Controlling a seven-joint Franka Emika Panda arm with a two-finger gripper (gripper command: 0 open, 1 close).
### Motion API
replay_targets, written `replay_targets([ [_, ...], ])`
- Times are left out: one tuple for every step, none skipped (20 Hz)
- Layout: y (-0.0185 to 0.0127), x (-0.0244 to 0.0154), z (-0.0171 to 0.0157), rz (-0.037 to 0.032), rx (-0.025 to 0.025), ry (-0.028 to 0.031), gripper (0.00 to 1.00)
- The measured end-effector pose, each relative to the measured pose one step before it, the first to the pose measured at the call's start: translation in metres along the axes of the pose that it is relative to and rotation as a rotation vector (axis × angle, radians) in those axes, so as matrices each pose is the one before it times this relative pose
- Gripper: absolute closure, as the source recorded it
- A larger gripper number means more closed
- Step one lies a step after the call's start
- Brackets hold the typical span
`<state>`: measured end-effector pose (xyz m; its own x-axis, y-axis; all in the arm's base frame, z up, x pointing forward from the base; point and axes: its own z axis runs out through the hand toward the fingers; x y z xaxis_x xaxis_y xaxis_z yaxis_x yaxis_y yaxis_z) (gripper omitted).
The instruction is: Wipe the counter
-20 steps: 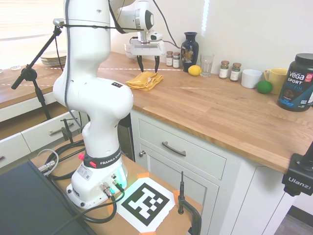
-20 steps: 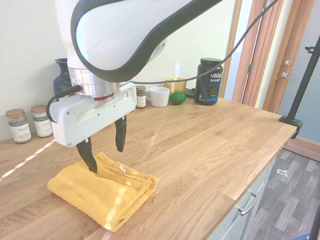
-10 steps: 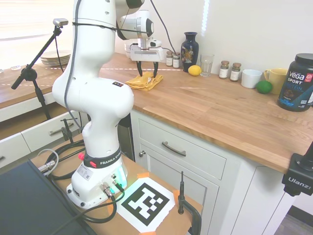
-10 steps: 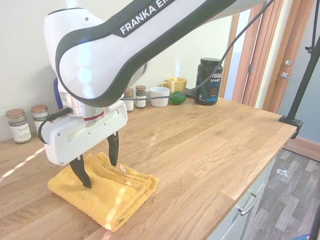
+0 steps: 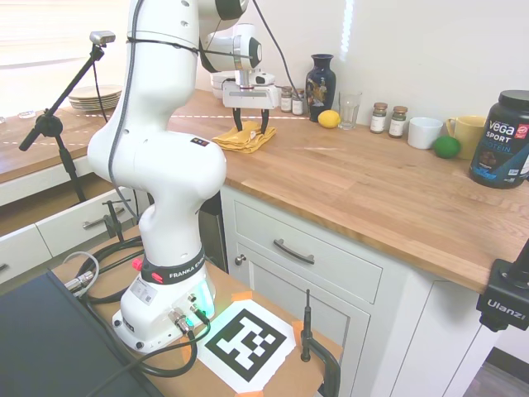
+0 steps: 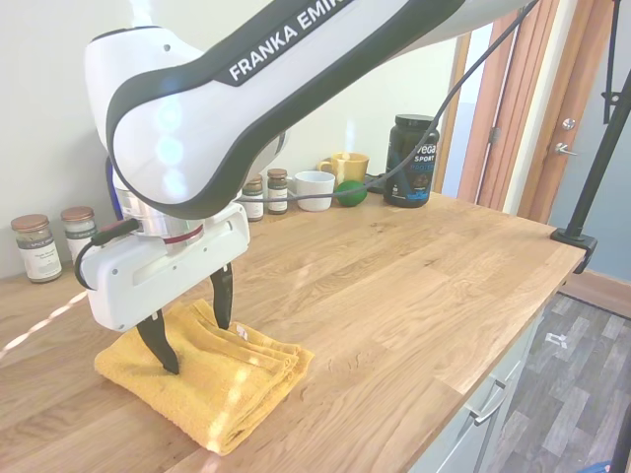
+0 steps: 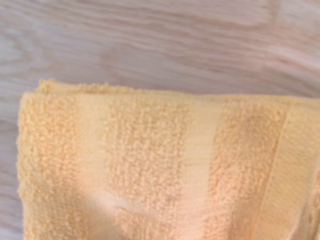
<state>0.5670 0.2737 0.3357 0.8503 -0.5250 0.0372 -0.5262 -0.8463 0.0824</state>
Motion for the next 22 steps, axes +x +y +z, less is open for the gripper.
replay_targets([
  [0.00064, 0.00145, 0.00003, 0.00262, 0.00124, 0.0015, 1.0],
  [0.0009, 0.00169, 0.00022, 0.00328, 0.00085, 0.0011, 1.0],
  [0.00083, 0.00154, 0.00019, 0.00327, 0.00068, 0.00061, 1.0],
  [0.00081, 0.00153, 0.00013, 0.00283, 0.00049, 0.0011, 1.0],
  [0.00067, 0.00133, 0.00011, 0.00239, 0.00068, 0.00115, 1.0],
  [0.00044, 0.00089, 0.00006, 0.00161, 0.0004, 0.00076, 1.0],
  [0.00041, 0.0008, 0.00009, 0.00143, 0.00042, 0.0007, 1.0],
  [0.0004, 0.00072, 0.00016, 0.00131, 0.00045, 0.00066, 1.0],
  [0.0002, 0.00048, 0.00009, 0.00082, 0.0009, 0.00072, 1.0],
  [0.00018, 0.0004, 0.00014, 0.00065, 0.00096, 0.0007, 1.0],
  [0.00016, 0.00043, 0.00009, 0.00049, 0.0011, 0.00079, 1.0],
  [0.00028, 0.00053, 0.00007, 0.00067, 0.00022, 0.00044, 1.0],
  [0.00032, 0.00054, 0.00008, 0.00065, -0.00011, 0.0003, 1.0],
  [0.00033, 0.00054, 0.00009, 0.0007, -0.00016, 0.00027, 1.0],
  [0.0004, 0.00062, 0.00011, 0.0008, -0.00037, 0.00023, 1.0],
  [0.00043, 0.00068, 0.0001, 0.00064, -0.00034, 0.00025, 1.0],
  [0.00046, 0.00072, 0.00011, 0.00032, -0.00034, 0.00023, 1.0],
  [0.00045, 0.00071, 0.0001, -0.00003, -0.00029, 0.00016, 1.0],
  [0.00042, 0.00065, 0.00009, -0.00028, -0.00028, 0.00017, 1.0],
  [0.00036, 0.00056, 0.00007, -0.00036, -0.00023, 0.00016, 1.0],
  [0.00022, 0.00034, 0.00004, -0.00009, -0.00013, 0.0001, 1.0],
  [0.00005, 0.00008, 0.0, -0.00028, -0.00001, 0.00005, 1.0],
])
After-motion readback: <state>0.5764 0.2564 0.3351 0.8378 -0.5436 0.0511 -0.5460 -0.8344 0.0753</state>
